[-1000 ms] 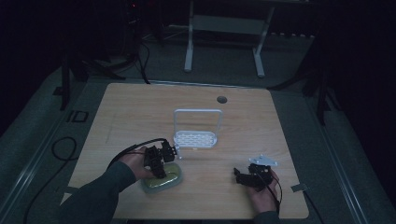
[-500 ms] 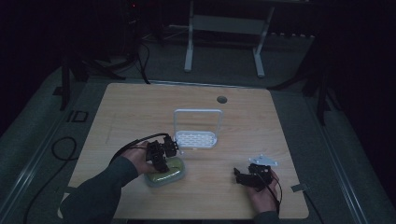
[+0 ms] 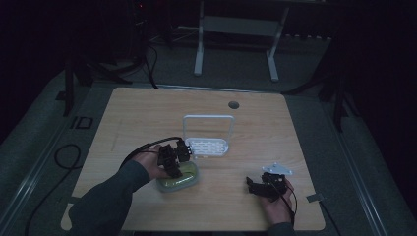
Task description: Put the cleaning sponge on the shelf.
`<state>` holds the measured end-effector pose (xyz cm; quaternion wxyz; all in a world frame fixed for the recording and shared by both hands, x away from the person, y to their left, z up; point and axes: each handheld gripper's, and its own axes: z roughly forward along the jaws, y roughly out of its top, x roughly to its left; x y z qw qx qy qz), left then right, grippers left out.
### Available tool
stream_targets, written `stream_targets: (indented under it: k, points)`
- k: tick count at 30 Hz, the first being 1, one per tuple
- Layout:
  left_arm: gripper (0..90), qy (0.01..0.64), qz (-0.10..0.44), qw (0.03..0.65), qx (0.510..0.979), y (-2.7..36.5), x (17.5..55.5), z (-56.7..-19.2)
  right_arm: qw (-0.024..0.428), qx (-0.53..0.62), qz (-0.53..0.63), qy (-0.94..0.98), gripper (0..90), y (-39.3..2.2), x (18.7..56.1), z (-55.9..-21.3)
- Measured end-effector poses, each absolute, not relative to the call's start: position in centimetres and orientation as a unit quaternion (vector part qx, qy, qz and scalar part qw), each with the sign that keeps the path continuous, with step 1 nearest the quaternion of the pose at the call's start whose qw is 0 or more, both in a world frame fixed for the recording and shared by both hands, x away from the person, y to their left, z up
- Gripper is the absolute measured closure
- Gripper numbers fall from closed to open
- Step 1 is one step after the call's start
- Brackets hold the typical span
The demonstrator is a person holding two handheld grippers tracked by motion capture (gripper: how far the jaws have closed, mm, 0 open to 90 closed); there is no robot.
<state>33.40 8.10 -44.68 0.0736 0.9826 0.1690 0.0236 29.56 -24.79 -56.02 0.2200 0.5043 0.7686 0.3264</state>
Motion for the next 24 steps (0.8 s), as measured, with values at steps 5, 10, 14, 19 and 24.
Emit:
stream_targets:
  k: [5, 10, 14, 19, 24]
  points:
    - [71.5, 0.164, 0.028, 0.074, 0.983, 8.0, 33.6, -44.5, 0.220, 0.504, 0.326, 0.769, 13.9, -24.8, 29.6, -56.0]
    - [71.5, 0.160, 0.034, 0.074, 0.984, 7.7, 33.9, -44.3, 0.220, 0.504, 0.326, 0.769, 13.9, -24.8, 29.6, -56.0]
    - [71.5, 0.158, 0.037, 0.073, 0.984, 7.4, 34.1, -44.2, 0.220, 0.504, 0.326, 0.769, 13.9, -24.8, 29.6, -56.0]
    - [71.5, 0.152, 0.041, 0.075, 0.985, 6.9, 34.5, -44.1, 0.221, 0.504, 0.326, 0.769, 13.9, -24.8, 29.6, -56.0]
    - [71.5, 0.151, 0.044, 0.070, 0.985, 6.6, 34.9, -44.3, 0.220, 0.504, 0.326, 0.769, 13.9, -24.8, 29.6, -56.0]
